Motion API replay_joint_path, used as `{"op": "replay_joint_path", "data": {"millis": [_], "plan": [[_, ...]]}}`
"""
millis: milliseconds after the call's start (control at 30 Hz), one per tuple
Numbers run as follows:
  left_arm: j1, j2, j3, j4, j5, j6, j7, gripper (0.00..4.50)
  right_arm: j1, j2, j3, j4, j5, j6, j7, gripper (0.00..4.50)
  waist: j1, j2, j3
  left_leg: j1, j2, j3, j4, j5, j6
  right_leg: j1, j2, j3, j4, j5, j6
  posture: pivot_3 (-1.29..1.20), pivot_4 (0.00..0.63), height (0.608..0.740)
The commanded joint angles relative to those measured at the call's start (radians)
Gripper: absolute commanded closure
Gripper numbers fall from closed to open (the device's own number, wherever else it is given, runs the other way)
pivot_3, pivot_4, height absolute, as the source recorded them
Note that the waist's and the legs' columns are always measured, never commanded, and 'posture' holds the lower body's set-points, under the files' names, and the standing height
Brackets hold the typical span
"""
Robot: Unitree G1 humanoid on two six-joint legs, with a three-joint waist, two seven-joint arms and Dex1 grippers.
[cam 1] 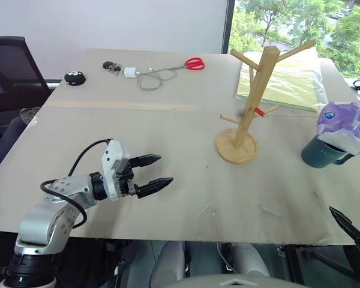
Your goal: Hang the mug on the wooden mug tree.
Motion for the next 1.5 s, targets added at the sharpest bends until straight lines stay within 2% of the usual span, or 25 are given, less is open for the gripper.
{"op": "replay_joint_path", "data": {"millis": [33, 167, 367, 500, 600, 700, 800, 967, 1433, 1500], "plan": [[-0.036, 0.022, 0.017, -0.012, -0.016, -0.014, -0.031, 0.02, -0.032, -0.005, -0.025, -0.043, 0.0, 0.006, -0.036, 0.0, 0.0, 0.0, 0.0, 0.0, 0.0, 0.0, 0.0, 0.0, 0.0, 0.0, 0.0, 0.0, 0.0, 0.0, 0.0, 0.0, 0.15, 0.74], [-0.111, 0.024, -0.016, -0.035, -0.053, 0.011, -0.07, 0.02, -0.106, -0.034, -0.021, -0.106, -0.006, 0.058, -0.097, 0.0, 0.0, 0.001, 0.0, 0.001, 0.0, 0.001, 0.001, 0.0, 0.0, 0.0, 0.0, 0.0, 0.0, 0.0, 0.001, 0.0, 0.15, 0.74], [-0.188, 0.019, -0.075, -0.078, -0.068, -0.007, -0.141, 0.02, -0.181, -0.128, -0.094, -0.182, 0.061, 0.183, -0.121, 0.0, 0.0, 0.001, 0.0, 0.0, -0.001, 0.001, 0.0, 0.0, 0.0, 0.0, 0.005, 0.0, 0.0, 0.0, 0.0, 0.0, 0.15, 0.74], [-0.227, 0.022, -0.099, -0.1, -0.082, 0.008, -0.155, 0.02, -0.252, -0.192, -0.133, -0.217, 0.061, 0.259, -0.16, 0.0, 0.0, 0.0, 0.0, 0.0, -0.001, 0.001, 0.0, 0.0, 0.0, 0.0, 0.006, 0.0, 0.0, 0.0, 0.0, 0.0, 0.15, 0.74], [-0.239, 0.027, -0.098, -0.102, -0.099, 0.015, -0.172, 0.02, -0.298, -0.265, -0.133, -0.231, 0.006, 0.299, -0.172, 0.0, -0.001, 0.0, 0.0, 0.0, -0.002, 0.001, 0.0, 0.0, 0.0, 0.0, 0.007, 0.001, 0.0, 0.0, 0.0, 0.0, 0.15, 0.74], [-0.25, 0.021, -0.086, -0.098, -0.123, 0.019, -0.177, 0.02, -0.372, -0.339, -0.092, -0.202, -0.017, 0.371, -0.193, 0.0, -0.002, 0.0, 0.0, 0.0, -0.002, 0.002, 0.001, 0.0, 0.0, 0.0, 0.007, 0.001, 0.0, 0.0, 0.001, 0.0, 0.15, 0.74], [-0.256, 0.014, -0.08, -0.099, -0.142, 0.022, -0.175, 0.02, -0.429, -0.368, -0.064, -0.172, -0.034, 0.413, -0.2, 0.0, -0.001, -0.001, 0.0, 0.0, -0.002, 0.001, 0.001, 0.0, 0.0, 0.0, 0.007, 0.001, 0.0, 0.0, 0.001, 0.0, 0.15, 0.74], [-0.238, -0.012, -0.059, -0.118, -0.175, 0.002, -0.158, 0.02, -0.549, -0.428, 0.059, -0.089, -0.074, 0.443, -0.193, 0.0, -0.001, -0.001, 0.001, -0.001, -0.002, 0.001, 0.001, 0.0, 0.0, 0.0, 0.007, 0.001, 0.0, 0.0, 0.001, 0.0, 0.15, 0.74], [-0.115, -0.026, -0.03, -0.171, -0.162, -0.051, -0.12, 0.02, -0.808, -0.489, 0.335, 0.137, -0.218, 0.53, -0.207, 0.0, -0.002, -0.001, 0.001, -0.001, -0.002, 0.002, 0.001, 0.001, 0.0, 0.0, 0.007, 0.002, 0.0, 0.0, 0.001, 0.0, 0.15, 0.74], [-0.102, -0.026, -0.023, -0.173, -0.161, -0.056, -0.118, 0.0, -0.847, -0.491, 0.365, 0.182, -0.239, 0.535, -0.214, 0.53, -0.002, -0.001, 0.001, -0.001, -0.002, 0.002, 0.001, 0.001, -0.001, 0.0, 0.007, 0.002, 0.0, 0.0, 0.001, 0.0, 0.15, 0.74]]}}
